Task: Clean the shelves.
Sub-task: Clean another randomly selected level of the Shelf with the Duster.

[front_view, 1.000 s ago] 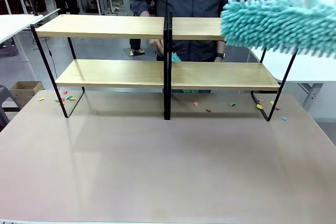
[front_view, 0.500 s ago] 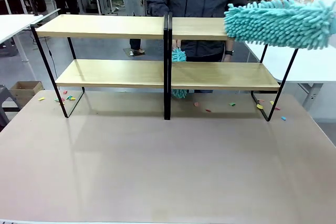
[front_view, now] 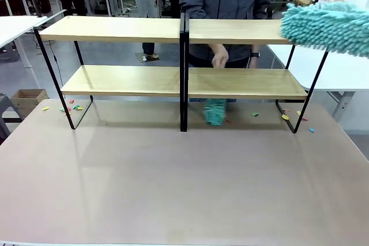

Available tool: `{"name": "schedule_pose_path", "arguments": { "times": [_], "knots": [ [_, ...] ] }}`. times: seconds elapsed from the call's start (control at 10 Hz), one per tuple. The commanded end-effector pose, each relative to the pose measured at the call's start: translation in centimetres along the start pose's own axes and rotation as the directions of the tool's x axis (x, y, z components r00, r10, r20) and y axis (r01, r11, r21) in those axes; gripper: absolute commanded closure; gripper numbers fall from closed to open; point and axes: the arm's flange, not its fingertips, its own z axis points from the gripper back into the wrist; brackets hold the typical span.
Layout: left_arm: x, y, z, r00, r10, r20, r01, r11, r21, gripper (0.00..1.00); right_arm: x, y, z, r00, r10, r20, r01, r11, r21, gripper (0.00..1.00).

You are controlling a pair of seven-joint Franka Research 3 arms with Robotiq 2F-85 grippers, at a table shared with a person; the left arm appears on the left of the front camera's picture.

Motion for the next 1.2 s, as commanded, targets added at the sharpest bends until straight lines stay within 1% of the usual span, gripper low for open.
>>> {"name": "schedule_pose_path", "arguments": {
  "times": [0.0, 0.1, 0.2, 0.3, 0.4, 0.5, 0.6, 0.7, 0.9, 1.1],
  "knots": [
    [0.0, -0.1, 0.2, 1.0, 0.003, -0.001, -0.003, 1.0, 0.012, 0.0, -2.0, 0.7, 1.0, 0.99, -0.143, 0.021, 0.144, 0.985, -0.098, 0.88],
    [0.0, -0.1, 0.2, 1.0, 0.003, -0.001, -0.003, 1.0, 0.012, 0.0, -3.4, 0.9, 1.7, 0.979, -0.202, -0.003, 0.201, 0.973, -0.115, 0.88],
    [0.0, -0.1, 0.2, 1.0, 0.003, -0.001, -0.003, 1.0, 0.012, 0.0, -4.4, 1.2, 2.1, 0.966, -0.255, -0.04, 0.246, 0.956, -0.162, 0.88],
    [0.0, -0.1, 0.2, 1.0, 0.003, -0.001, -0.003, 1.0, 0.012, 0.0, -5.0, 1.8, 2.3, 0.964, -0.261, -0.055, 0.247, 0.95, -0.19, 0.88],
    [0.0, -0.1, 0.2, 1.0, 0.003, -0.001, -0.003, 1.0, 0.012, 0.0, -5.3, 2.0, 2.6, 0.968, -0.248, -0.022, 0.239, 0.949, -0.205, 0.88],
    [0.0, -0.1, 0.2, 1.0, 0.003, -0.001, -0.003, 1.0, 0.012, 0.0, -5.7, 1.7, 2.9, 0.976, -0.213, 0.042, 0.217, 0.96, -0.179, 0.88],
    [0.0, -0.1, 0.2, 1.0, 0.003, -0.001, -0.003, 1.0, 0.012, 0.0, -5.9, 1.6, 3.1, 0.982, -0.169, 0.08, 0.179, 0.974, -0.138, 0.88],
    [0.0, -0.1, 0.2, 1.0, 0.003, -0.001, -0.003, 1.0, 0.012, 0.0, -6.1, 1.4, 3.1, 0.986, -0.142, 0.091, 0.152, 0.983, -0.102, 0.88],
    [0.0, -0.1, 0.2, 1.0, 0.003, -0.001, -0.003, 1.0, 0.012, 0.0, -6.6, 1.2, 3.2, 0.989, -0.115, 0.098, 0.122, 0.99, -0.066, 0.88],
    [0.0, -0.1, 0.2, 1.0, 0.003, -0.001, -0.003, 1.0, 0.012, 0.0, -7.7, 0.1, 4.6, 0.989, -0.022, 0.149, 0.017, 0.999, 0.038, 0.88]
  ]
}}
